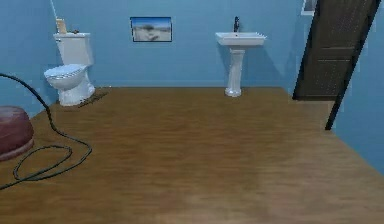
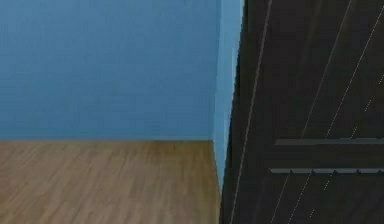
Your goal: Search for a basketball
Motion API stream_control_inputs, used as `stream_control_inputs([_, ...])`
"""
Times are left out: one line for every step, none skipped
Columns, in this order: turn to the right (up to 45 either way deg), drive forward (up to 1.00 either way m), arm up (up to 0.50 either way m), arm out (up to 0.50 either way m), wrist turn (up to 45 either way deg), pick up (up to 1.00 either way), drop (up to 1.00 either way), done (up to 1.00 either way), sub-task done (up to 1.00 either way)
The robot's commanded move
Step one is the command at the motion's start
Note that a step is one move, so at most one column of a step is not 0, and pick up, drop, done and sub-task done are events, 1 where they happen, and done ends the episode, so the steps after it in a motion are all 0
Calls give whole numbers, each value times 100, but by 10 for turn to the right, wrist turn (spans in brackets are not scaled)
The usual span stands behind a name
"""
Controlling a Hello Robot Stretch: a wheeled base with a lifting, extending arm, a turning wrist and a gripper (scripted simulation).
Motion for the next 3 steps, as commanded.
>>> stream_control_inputs([240, 0, 0, 0, 0, 0, 0, 0, 0])
stream_control_inputs([0, 100, 0, 0, 0, 0, 0, 0, 0])
stream_control_inputs([0, 100, 0, 0, 0, 0, 0, 0, 0])
